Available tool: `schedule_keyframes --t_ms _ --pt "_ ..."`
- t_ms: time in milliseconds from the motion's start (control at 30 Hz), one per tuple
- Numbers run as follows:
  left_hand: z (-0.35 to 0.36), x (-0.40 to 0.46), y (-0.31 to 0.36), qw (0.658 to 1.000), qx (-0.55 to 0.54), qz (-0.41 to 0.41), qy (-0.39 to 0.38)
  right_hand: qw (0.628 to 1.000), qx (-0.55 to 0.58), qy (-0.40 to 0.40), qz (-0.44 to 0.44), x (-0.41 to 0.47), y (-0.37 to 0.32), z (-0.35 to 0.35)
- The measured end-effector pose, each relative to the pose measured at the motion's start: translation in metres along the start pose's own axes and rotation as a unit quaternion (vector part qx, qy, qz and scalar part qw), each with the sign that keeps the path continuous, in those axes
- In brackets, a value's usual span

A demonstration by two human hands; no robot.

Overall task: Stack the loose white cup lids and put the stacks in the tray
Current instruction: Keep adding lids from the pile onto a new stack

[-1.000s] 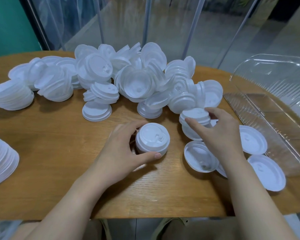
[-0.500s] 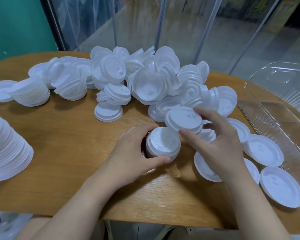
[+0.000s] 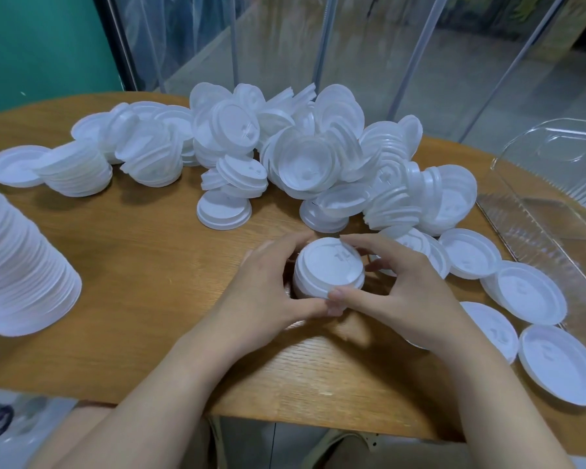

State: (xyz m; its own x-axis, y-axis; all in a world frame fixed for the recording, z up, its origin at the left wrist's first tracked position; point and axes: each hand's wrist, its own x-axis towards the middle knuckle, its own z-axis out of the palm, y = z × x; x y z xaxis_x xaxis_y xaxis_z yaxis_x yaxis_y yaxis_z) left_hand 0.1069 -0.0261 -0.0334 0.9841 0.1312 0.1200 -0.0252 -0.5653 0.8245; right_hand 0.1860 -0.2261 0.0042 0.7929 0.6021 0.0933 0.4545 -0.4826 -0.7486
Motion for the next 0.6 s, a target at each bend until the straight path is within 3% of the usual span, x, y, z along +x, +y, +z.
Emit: schedule_keyframes --t_ms 367,600 --pt "-0.001 0.000 0.003 1.000 0.015 0.008 -0.002 1.000 0.008 -0.006 0.015 0.000 0.001 -0.001" --pt "-0.001 -0.001 0.001 1.000 0.012 -0.015 -0.011 0.977 0.011 0.210 -0.023 -0.005 0.014 -0.023"
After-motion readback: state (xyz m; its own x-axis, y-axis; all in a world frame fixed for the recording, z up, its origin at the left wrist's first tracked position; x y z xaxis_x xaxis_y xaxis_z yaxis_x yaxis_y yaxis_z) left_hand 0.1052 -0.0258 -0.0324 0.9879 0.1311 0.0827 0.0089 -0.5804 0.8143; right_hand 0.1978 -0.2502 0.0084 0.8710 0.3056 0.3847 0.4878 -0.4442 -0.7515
